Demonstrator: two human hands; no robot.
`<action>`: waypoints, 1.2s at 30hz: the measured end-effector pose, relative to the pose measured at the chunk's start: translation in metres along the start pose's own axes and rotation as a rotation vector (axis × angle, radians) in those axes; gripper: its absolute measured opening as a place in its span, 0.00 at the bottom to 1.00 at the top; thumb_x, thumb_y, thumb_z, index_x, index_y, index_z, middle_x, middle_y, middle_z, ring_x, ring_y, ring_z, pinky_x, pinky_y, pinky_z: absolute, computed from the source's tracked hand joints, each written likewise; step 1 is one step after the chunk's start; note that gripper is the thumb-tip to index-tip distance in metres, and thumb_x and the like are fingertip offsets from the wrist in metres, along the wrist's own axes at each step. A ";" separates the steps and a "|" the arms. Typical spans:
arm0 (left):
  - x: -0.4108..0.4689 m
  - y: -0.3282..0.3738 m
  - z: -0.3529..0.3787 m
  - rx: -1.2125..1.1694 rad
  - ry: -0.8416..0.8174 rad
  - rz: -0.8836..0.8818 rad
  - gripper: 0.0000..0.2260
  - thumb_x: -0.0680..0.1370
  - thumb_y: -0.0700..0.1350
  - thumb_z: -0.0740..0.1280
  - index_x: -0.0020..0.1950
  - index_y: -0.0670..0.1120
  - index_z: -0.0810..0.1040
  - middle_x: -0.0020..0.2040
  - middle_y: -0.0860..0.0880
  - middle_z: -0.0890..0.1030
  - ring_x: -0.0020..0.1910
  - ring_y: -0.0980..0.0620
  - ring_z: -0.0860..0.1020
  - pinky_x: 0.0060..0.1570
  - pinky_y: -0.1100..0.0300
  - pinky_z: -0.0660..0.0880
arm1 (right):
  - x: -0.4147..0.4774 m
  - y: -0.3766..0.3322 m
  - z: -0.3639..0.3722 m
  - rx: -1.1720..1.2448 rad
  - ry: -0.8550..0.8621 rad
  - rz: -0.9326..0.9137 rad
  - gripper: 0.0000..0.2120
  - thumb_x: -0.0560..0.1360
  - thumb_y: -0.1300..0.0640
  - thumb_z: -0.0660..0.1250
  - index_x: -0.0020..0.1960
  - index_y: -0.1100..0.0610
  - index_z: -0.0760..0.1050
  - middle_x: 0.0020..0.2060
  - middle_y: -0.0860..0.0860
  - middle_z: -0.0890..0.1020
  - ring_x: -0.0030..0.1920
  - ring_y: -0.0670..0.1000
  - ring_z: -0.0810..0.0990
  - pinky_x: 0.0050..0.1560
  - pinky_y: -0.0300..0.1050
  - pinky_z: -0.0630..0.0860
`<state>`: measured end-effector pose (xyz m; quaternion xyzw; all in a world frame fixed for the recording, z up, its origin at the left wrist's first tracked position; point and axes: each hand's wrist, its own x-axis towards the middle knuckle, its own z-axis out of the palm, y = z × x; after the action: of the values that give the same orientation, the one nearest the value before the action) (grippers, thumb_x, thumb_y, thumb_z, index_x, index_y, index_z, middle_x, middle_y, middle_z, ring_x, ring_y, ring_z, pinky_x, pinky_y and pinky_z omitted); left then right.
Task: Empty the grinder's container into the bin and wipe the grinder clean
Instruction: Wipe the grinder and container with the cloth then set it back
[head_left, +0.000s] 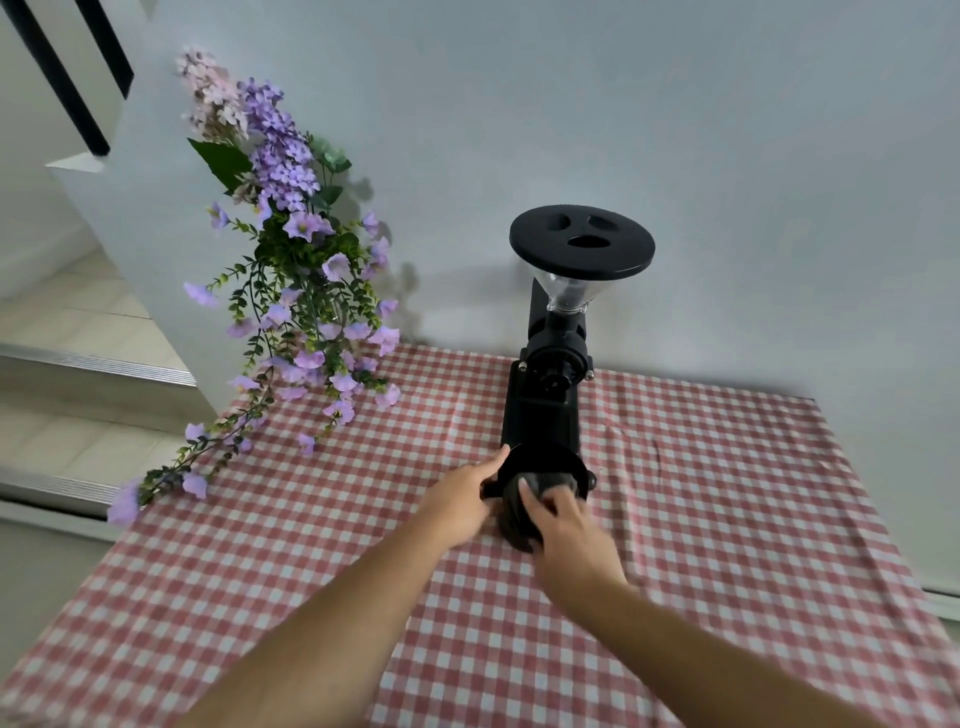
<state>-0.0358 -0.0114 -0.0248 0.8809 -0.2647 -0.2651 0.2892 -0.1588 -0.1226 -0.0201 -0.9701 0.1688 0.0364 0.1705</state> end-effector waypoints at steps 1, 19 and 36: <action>-0.001 -0.001 0.001 -0.016 -0.005 0.003 0.30 0.82 0.43 0.62 0.76 0.66 0.53 0.73 0.45 0.71 0.50 0.47 0.81 0.41 0.60 0.76 | -0.005 0.001 0.008 -0.038 -0.058 0.002 0.28 0.78 0.59 0.59 0.74 0.47 0.52 0.67 0.50 0.62 0.57 0.50 0.70 0.46 0.41 0.76; -0.004 0.005 0.003 0.066 0.042 -0.026 0.30 0.81 0.49 0.64 0.77 0.64 0.54 0.70 0.49 0.74 0.55 0.51 0.80 0.49 0.59 0.79 | 0.009 0.038 -0.027 -0.465 -0.022 -0.307 0.35 0.76 0.60 0.62 0.75 0.47 0.47 0.76 0.52 0.49 0.69 0.60 0.59 0.60 0.54 0.72; -0.007 0.008 0.000 0.052 0.021 -0.014 0.29 0.82 0.47 0.63 0.79 0.60 0.54 0.64 0.48 0.79 0.51 0.49 0.81 0.52 0.50 0.80 | 0.033 0.019 -0.055 0.110 0.305 -0.138 0.21 0.75 0.57 0.60 0.67 0.48 0.69 0.67 0.45 0.70 0.63 0.50 0.69 0.56 0.46 0.74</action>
<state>-0.0432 -0.0128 -0.0177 0.8928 -0.2623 -0.2508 0.2669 -0.1341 -0.1688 0.0210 -0.9629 0.1274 -0.1323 0.1979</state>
